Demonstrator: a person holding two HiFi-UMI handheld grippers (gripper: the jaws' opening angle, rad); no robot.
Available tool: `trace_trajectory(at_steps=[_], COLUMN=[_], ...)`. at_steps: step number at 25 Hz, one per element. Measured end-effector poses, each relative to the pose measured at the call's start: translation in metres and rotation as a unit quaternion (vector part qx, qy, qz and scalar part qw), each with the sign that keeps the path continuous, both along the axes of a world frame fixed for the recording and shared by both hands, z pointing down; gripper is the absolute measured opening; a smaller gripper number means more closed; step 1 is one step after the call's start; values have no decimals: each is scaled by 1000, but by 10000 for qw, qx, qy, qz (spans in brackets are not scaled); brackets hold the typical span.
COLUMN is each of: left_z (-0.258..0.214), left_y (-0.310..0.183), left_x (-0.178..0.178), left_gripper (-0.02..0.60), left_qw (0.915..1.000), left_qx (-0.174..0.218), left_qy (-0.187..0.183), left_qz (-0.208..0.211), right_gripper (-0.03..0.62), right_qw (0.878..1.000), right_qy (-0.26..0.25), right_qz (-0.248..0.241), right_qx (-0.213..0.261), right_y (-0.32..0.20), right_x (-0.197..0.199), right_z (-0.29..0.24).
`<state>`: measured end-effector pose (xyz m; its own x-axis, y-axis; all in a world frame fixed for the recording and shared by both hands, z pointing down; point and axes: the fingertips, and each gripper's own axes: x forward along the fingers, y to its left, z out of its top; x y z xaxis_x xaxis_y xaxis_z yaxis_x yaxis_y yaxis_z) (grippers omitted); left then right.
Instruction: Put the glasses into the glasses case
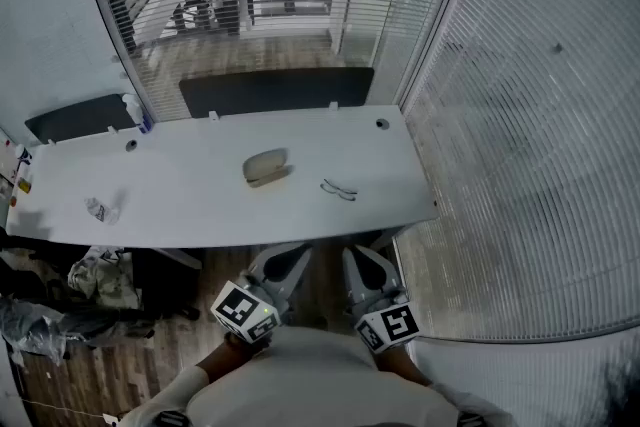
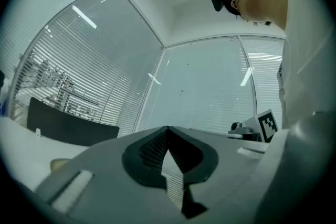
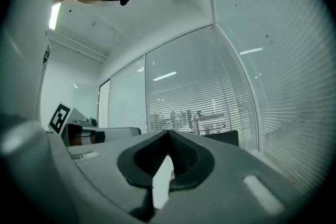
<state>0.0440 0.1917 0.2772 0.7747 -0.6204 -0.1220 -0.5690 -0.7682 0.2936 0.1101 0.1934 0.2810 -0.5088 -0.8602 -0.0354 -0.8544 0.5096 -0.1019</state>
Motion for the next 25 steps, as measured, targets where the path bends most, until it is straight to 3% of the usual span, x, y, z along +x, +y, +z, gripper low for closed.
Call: trace_trajectory(at_steps=[25], left_z=[2], left_y=[6], left_x=[4], left_gripper=[2], left_qw=[10000], left_qx=[-14], left_qy=[-23], left_qz=[51], right_gripper=[3], right_qw=[9997], right_qy=[-190], right_qz=[-110], right_qx=[-54], right_y=[5], right_x=[3], right_z=[0])
